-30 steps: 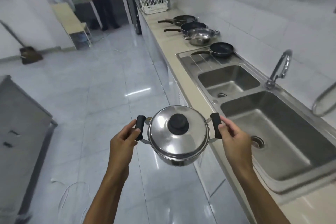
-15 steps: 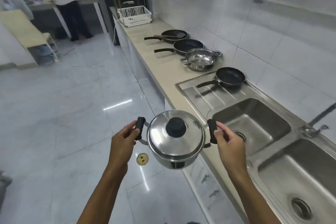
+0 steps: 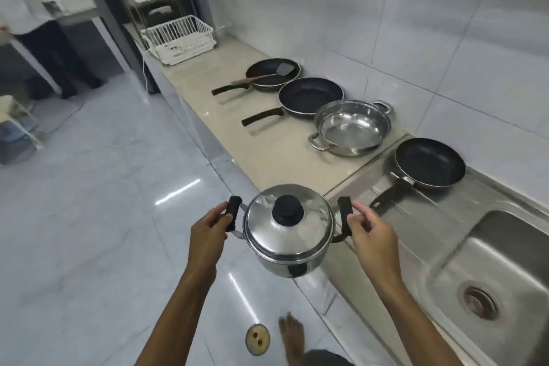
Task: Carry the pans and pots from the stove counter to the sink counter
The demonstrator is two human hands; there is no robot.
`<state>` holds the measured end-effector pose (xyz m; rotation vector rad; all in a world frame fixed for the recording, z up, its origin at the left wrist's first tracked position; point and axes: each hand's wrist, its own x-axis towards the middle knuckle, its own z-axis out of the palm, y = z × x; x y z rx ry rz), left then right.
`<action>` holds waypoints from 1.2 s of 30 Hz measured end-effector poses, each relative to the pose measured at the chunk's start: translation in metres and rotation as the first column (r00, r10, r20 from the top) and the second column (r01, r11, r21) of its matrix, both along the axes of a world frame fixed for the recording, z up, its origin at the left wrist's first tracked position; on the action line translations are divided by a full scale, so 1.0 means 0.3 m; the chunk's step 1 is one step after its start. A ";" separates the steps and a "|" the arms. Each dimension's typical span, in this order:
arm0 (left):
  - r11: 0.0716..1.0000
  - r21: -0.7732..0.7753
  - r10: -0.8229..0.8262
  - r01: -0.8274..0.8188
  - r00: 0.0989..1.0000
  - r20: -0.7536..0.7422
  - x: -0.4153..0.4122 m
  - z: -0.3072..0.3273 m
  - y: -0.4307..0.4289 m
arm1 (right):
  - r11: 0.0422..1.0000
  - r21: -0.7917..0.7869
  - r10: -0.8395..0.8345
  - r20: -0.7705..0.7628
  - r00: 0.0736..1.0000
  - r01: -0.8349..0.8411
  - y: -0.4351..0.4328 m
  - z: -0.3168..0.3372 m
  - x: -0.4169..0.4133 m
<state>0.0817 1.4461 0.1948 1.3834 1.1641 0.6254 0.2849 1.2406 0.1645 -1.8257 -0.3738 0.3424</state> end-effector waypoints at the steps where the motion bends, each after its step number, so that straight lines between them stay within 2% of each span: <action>1: 1.000 -0.005 -0.021 0.021 1.000 -0.016 0.046 -0.005 0.095 | 1.000 -0.015 -0.007 -0.007 1.000 0.007 0.078 -0.009 0.031; 9: 0.977 0.014 -0.209 0.211 0.973 -0.099 0.413 -0.059 0.717 | 0.985 -0.156 -0.071 -0.009 0.997 0.068 0.540 -0.089 0.203; 16: 0.865 -0.005 -0.498 0.502 0.856 -0.135 0.672 -0.183 1.119 | 0.932 -0.233 -0.287 -0.012 0.958 0.276 0.816 -0.189 0.234; 20: 0.794 -0.031 -0.606 0.607 0.786 -0.122 0.770 -0.217 1.266 | 0.878 -0.263 -0.418 -0.015 0.908 0.400 0.942 -0.190 0.207; 26: 0.738 -0.072 -0.675 0.671 0.735 -0.072 0.860 -0.254 1.390 | 0.807 -0.255 -0.544 0.032 0.839 0.533 1.076 -0.194 0.214; 36: 0.695 -0.066 -0.718 0.716 0.696 -0.013 0.951 -0.313 1.442 | 0.744 -0.320 -0.588 0.103 0.802 0.587 1.133 -0.217 0.232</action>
